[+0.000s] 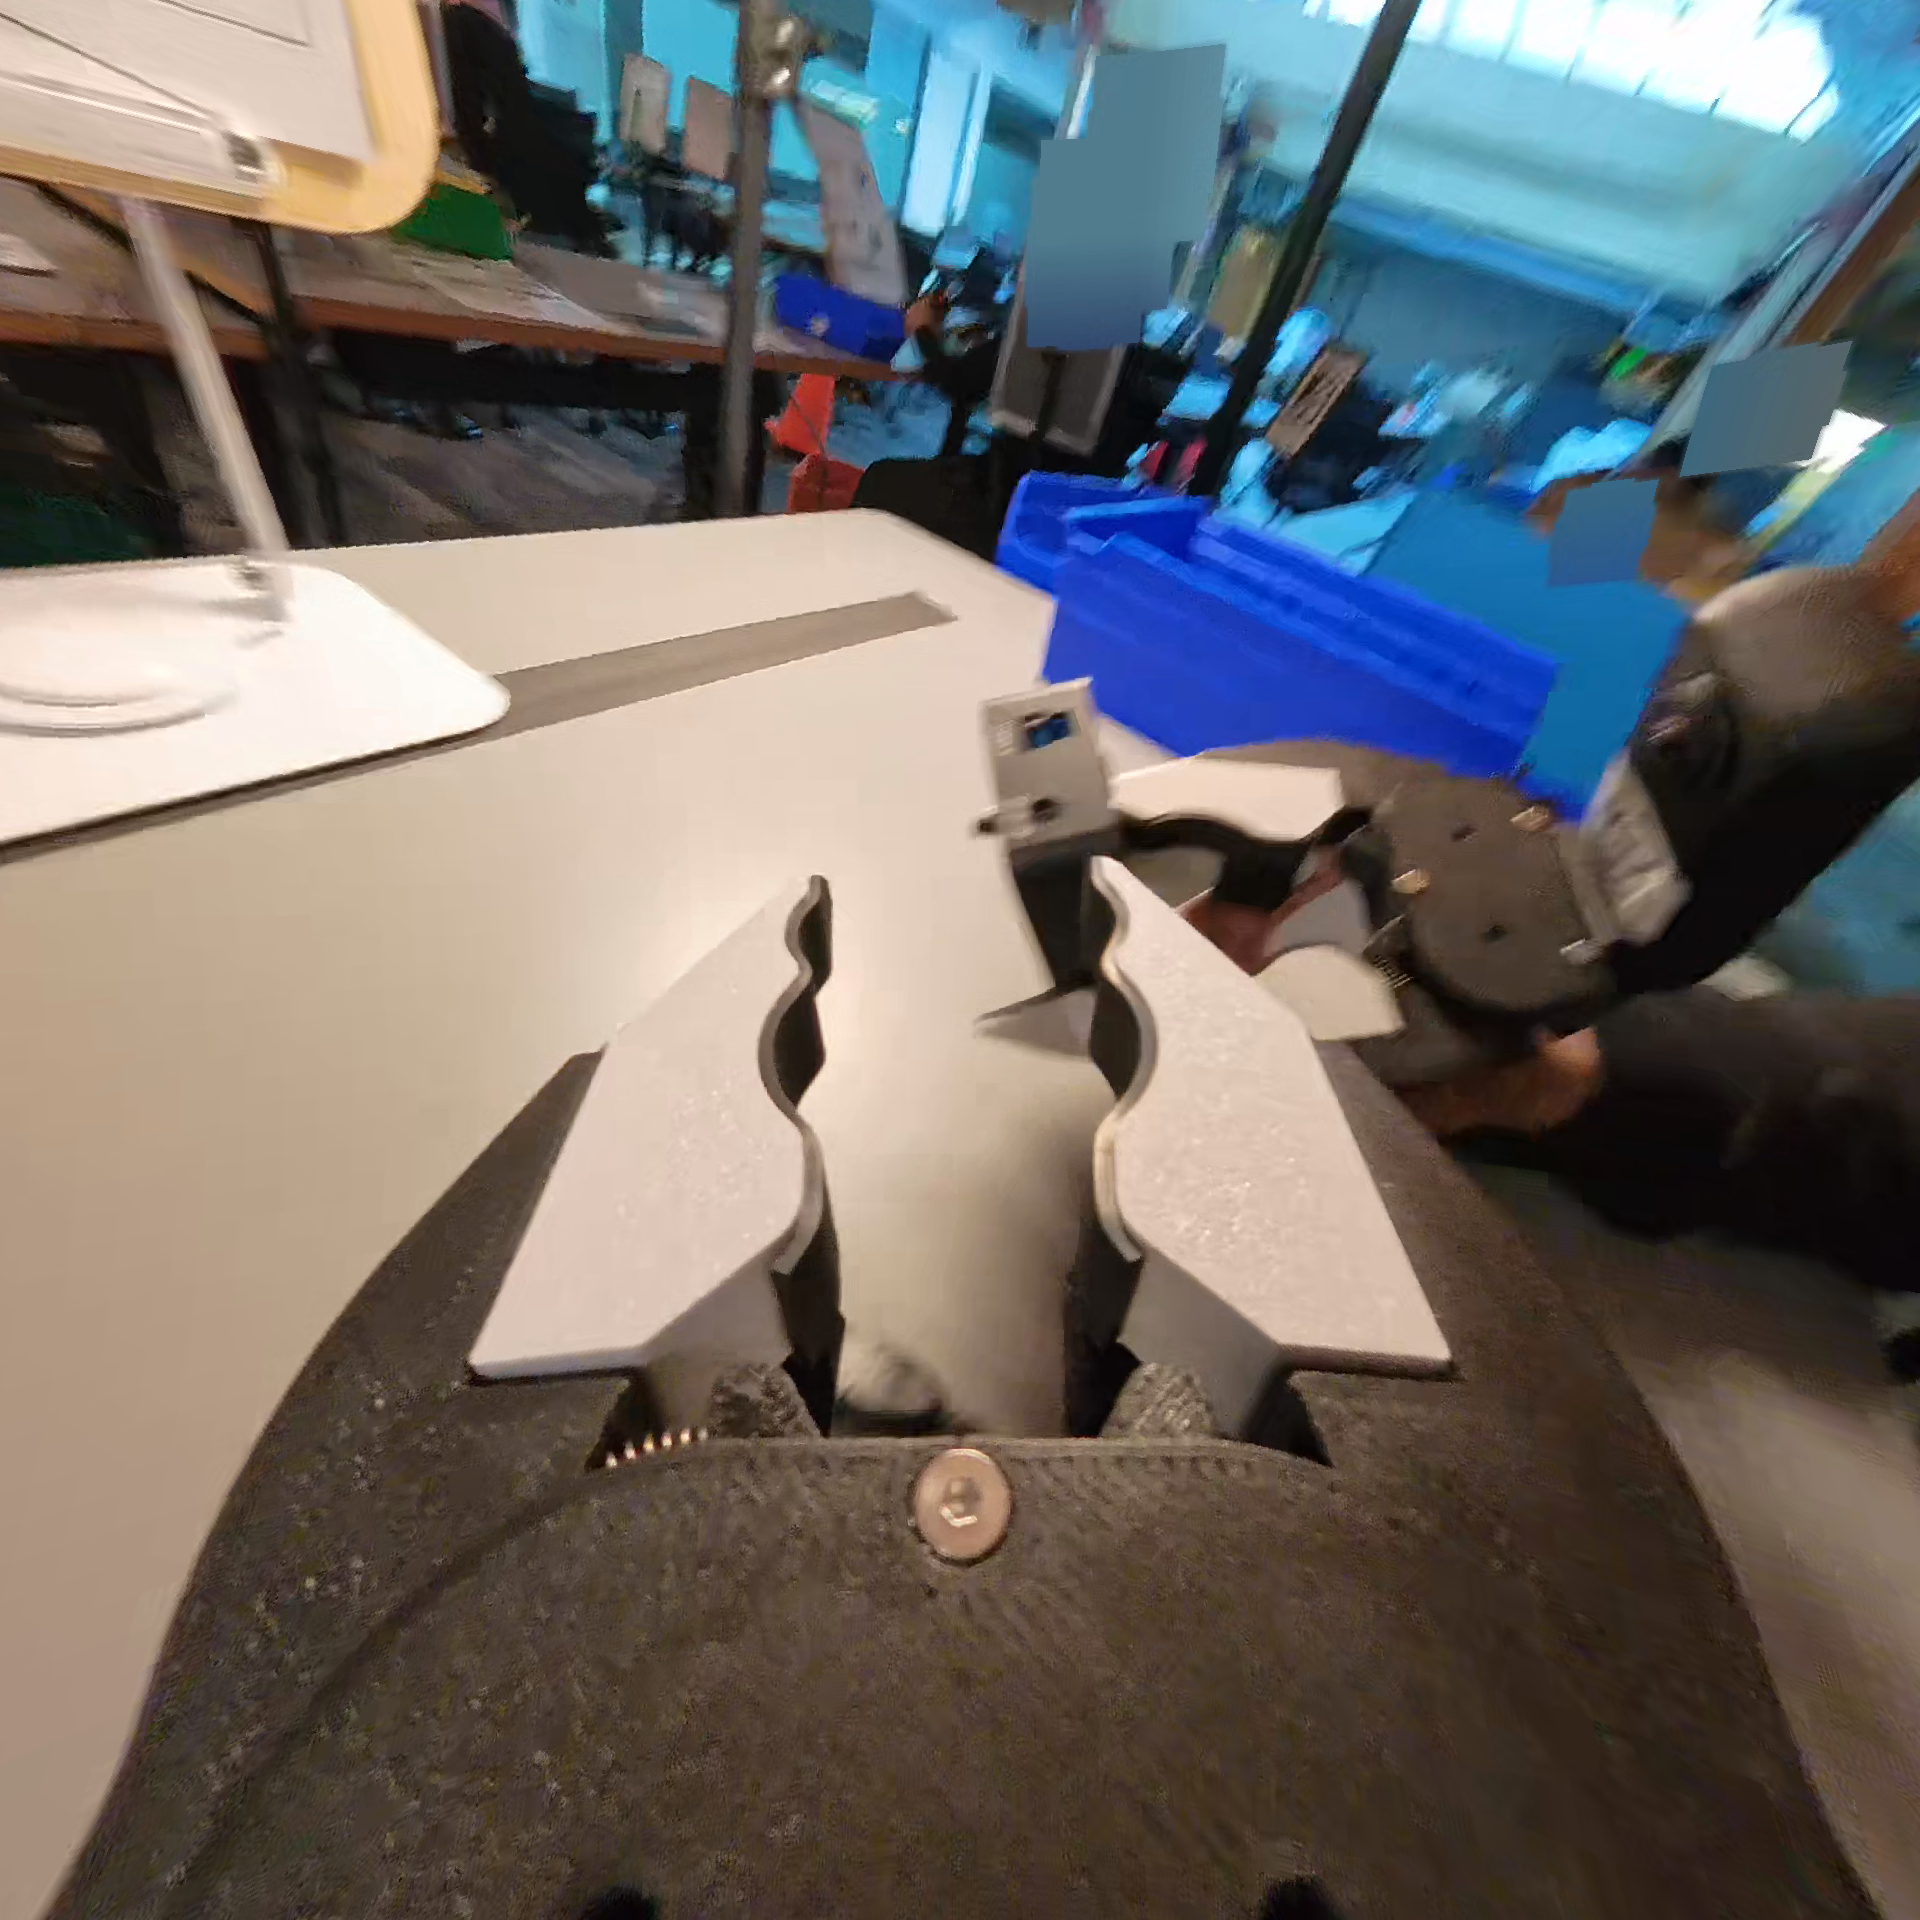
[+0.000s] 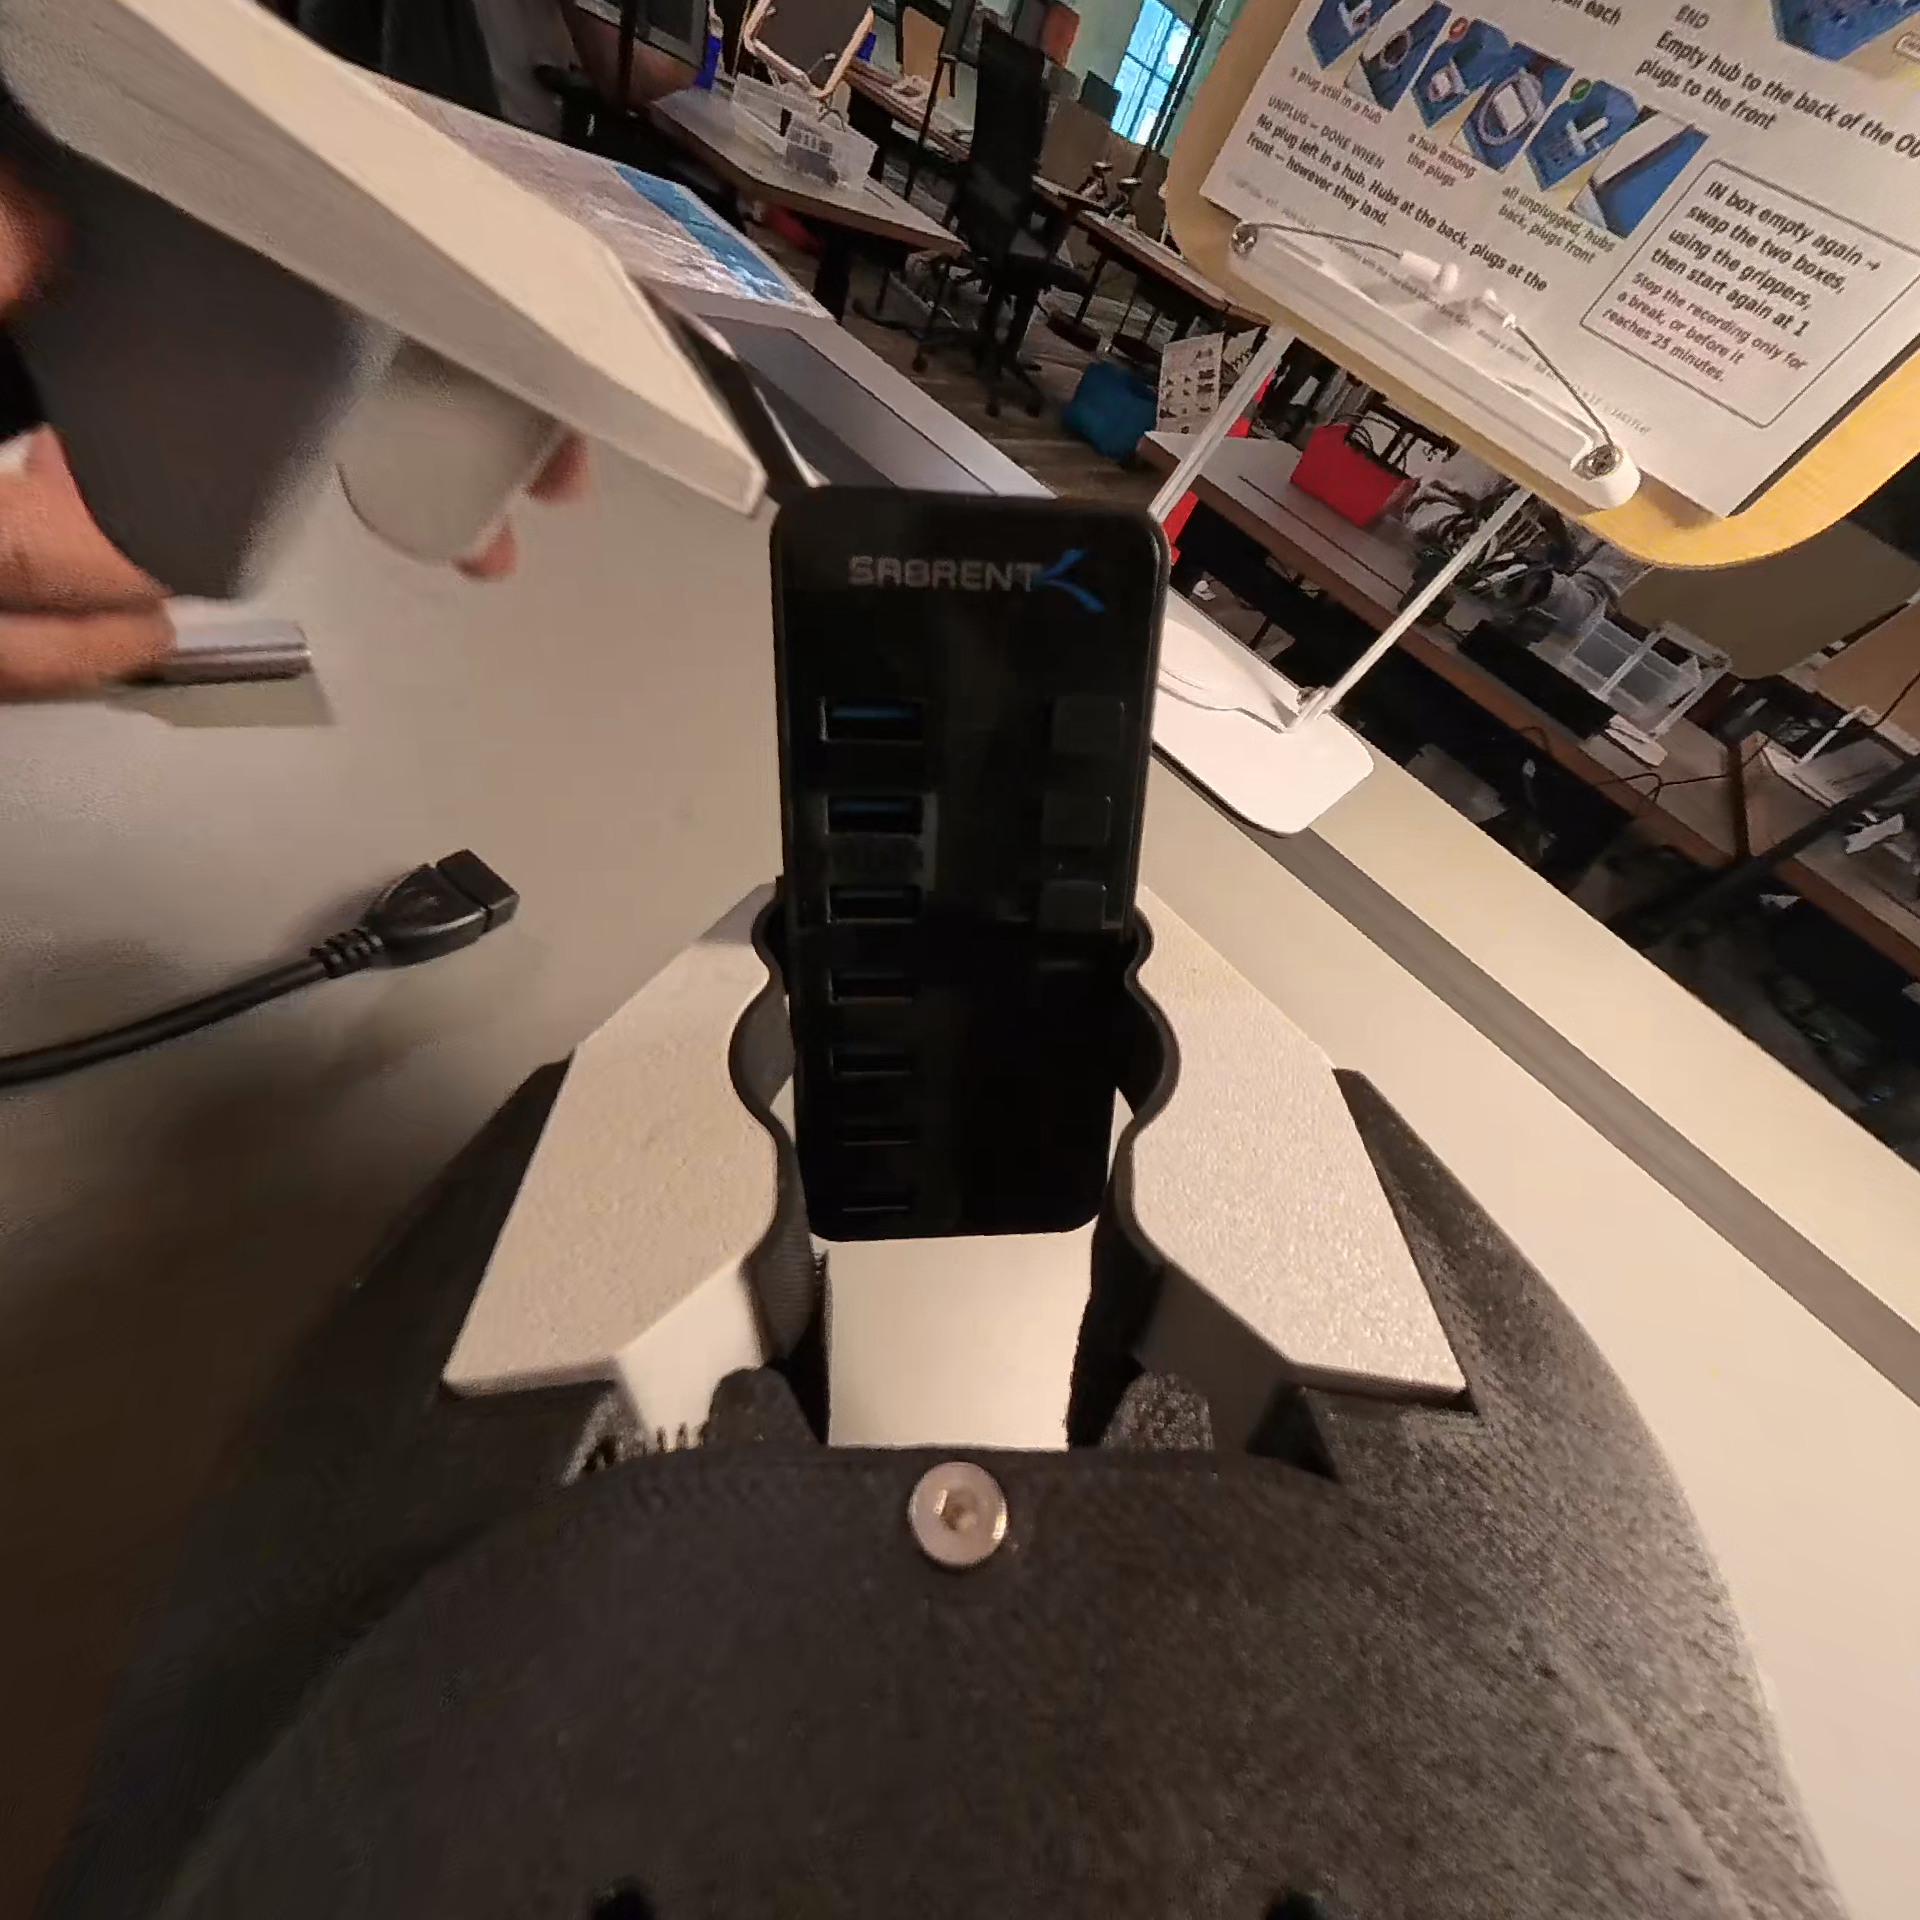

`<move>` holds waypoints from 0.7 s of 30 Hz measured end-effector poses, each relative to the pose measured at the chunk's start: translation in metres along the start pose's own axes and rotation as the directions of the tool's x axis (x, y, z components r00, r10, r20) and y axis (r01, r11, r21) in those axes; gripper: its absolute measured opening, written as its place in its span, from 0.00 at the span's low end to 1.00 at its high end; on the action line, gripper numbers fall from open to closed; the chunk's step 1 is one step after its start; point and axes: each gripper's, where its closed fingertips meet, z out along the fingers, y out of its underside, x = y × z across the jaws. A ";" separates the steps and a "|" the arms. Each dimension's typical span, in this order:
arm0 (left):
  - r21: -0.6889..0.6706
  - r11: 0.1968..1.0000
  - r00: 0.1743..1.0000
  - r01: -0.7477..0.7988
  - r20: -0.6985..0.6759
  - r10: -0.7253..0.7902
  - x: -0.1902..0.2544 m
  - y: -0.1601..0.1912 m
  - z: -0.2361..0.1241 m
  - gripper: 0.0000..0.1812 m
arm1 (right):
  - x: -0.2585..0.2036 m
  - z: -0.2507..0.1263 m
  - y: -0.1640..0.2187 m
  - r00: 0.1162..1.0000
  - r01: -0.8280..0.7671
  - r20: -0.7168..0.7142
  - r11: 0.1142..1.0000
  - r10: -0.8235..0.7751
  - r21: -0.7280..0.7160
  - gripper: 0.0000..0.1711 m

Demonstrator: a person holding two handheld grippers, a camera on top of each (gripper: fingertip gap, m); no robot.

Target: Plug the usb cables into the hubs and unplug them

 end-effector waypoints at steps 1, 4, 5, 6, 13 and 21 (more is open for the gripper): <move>-0.030 0.999 0.998 -0.043 0.046 0.045 -0.012 0.003 -0.006 0.28 | 0.001 -0.001 0.001 1.000 0.011 -0.003 1.000 -0.011 0.000 0.35; -0.072 0.990 0.987 -0.118 0.105 0.125 -0.043 0.011 -0.024 0.28 | 0.003 -0.004 0.002 0.999 0.042 0.000 0.999 -0.042 0.001 0.35; -0.091 0.989 0.986 -0.117 0.113 0.127 -0.052 0.015 -0.029 0.28 | 0.005 -0.004 0.004 0.998 0.055 0.000 0.998 -0.055 -0.004 0.35; -0.111 0.988 0.987 -0.105 0.110 0.117 -0.058 0.019 -0.033 0.28 | 0.005 -0.005 0.005 0.998 0.070 0.005 0.998 -0.070 -0.006 0.35; -0.229 0.959 0.983 -0.168 0.029 0.179 -0.073 0.036 -0.046 0.27 | 0.007 -0.014 0.033 0.982 0.157 0.141 0.966 -0.129 -0.208 0.35; -0.283 0.933 0.975 -0.221 -0.065 0.211 -0.066 0.048 -0.047 0.26 | -0.019 -0.032 0.052 0.940 0.111 0.341 0.939 0.007 -0.325 0.35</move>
